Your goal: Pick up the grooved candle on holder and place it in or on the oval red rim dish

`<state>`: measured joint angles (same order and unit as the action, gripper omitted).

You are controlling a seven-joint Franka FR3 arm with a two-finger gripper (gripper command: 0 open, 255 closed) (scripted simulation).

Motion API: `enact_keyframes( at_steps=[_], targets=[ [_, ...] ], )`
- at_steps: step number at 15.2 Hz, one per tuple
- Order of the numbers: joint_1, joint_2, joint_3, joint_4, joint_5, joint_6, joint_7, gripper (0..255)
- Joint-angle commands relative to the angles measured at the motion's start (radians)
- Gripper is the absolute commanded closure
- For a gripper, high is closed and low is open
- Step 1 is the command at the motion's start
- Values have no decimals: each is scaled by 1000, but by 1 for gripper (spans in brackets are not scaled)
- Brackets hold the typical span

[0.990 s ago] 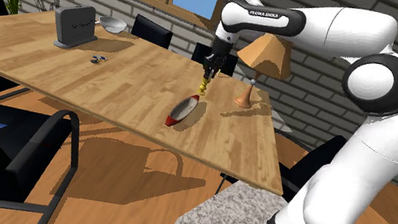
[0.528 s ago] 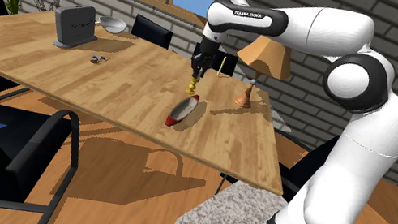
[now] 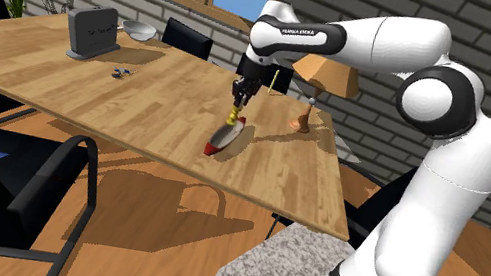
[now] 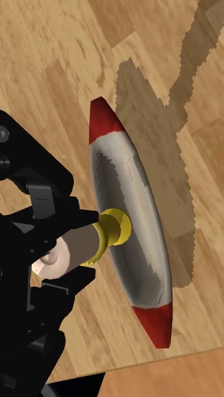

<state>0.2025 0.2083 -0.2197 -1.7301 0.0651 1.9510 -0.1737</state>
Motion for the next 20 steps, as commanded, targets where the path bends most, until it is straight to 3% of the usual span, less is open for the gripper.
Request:
enact_keyframes(
  at_steps=[1,8,15,16,20],
  targets=[
    [0,8,1,-17,2,25,-2,255],
    [-1,31,3,-74,10,105,-8,255],
    [-1,32,3,-74,10,105,-8,255],
    [-1,32,3,-74,10,105,-8,0],
    [-1,32,3,-74,10,105,-8,0]
  ],
)
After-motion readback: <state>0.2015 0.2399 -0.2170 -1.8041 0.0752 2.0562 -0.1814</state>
